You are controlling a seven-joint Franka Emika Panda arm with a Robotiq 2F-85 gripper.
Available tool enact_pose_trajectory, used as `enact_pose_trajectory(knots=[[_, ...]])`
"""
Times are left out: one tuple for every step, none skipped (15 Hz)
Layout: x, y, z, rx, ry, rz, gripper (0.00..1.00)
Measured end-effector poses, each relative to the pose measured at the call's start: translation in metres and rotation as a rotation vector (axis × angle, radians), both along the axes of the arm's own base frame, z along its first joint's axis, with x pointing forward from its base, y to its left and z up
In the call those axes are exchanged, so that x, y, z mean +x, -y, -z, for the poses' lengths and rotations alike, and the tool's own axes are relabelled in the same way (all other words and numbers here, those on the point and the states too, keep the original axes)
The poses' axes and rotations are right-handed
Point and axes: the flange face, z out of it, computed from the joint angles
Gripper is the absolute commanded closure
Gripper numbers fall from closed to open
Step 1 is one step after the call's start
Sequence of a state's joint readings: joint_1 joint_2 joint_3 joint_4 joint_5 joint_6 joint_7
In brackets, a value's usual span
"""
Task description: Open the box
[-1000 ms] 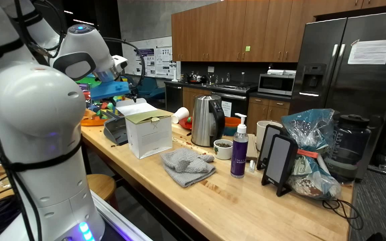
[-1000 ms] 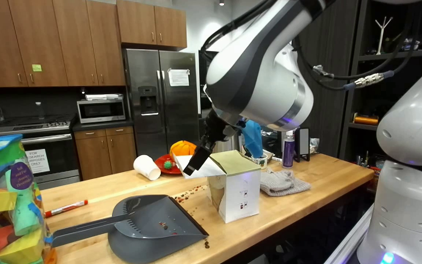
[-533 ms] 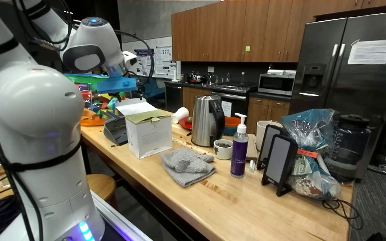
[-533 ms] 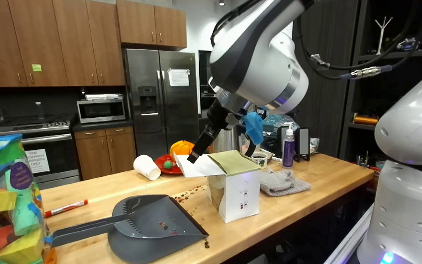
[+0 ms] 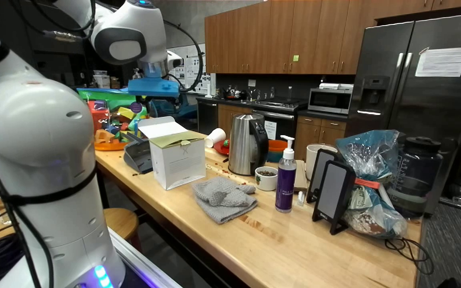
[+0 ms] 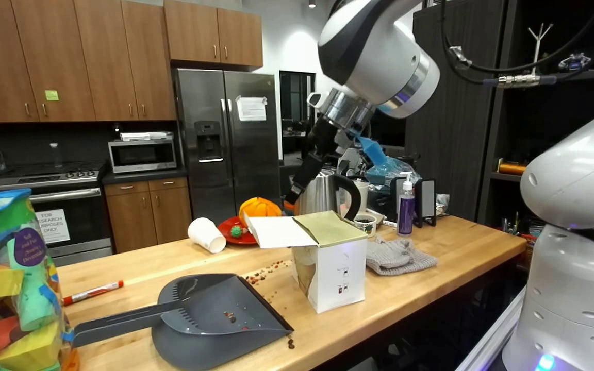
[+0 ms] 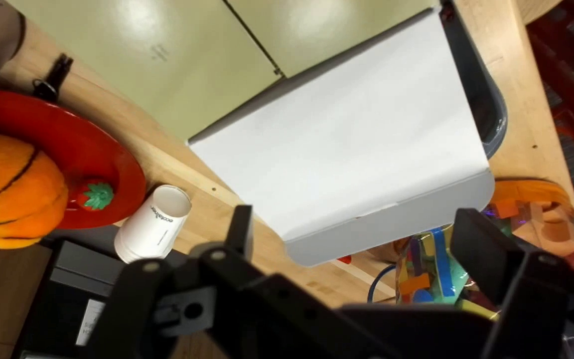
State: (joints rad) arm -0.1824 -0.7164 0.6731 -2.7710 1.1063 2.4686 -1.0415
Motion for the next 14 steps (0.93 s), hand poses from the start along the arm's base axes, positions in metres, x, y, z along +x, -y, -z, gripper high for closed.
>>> enact_pose_trajectory(knots=[[-0.002, 0.009, -0.006, -0.003, -0.037, -0.013, 0.00], [-0.005, 0.019, -0.011, -0.011, -0.084, -0.026, 0.00], [-0.009, 0.030, -0.014, -0.025, -0.139, -0.040, 0.00], [-0.014, 0.042, -0.016, -0.039, -0.197, -0.055, 0.00], [-0.019, 0.056, -0.018, -0.062, -0.250, -0.066, 0.00], [-0.024, 0.071, -0.020, -0.088, -0.299, -0.073, 0.00], [-0.028, 0.085, -0.021, -0.116, -0.341, -0.081, 0.00], [-0.031, 0.099, -0.023, -0.142, -0.371, -0.088, 0.00], [-0.033, 0.114, -0.024, -0.164, -0.398, -0.095, 0.00], [-0.034, 0.126, -0.024, -0.181, -0.419, -0.101, 0.00], [-0.035, 0.137, -0.024, -0.193, -0.437, -0.106, 0.00], [-0.034, 0.147, -0.023, -0.201, -0.451, -0.110, 0.00], [-0.031, 0.156, -0.022, -0.204, -0.463, -0.112, 0.00], [-0.028, 0.164, -0.019, -0.204, -0.476, -0.111, 0.00]])
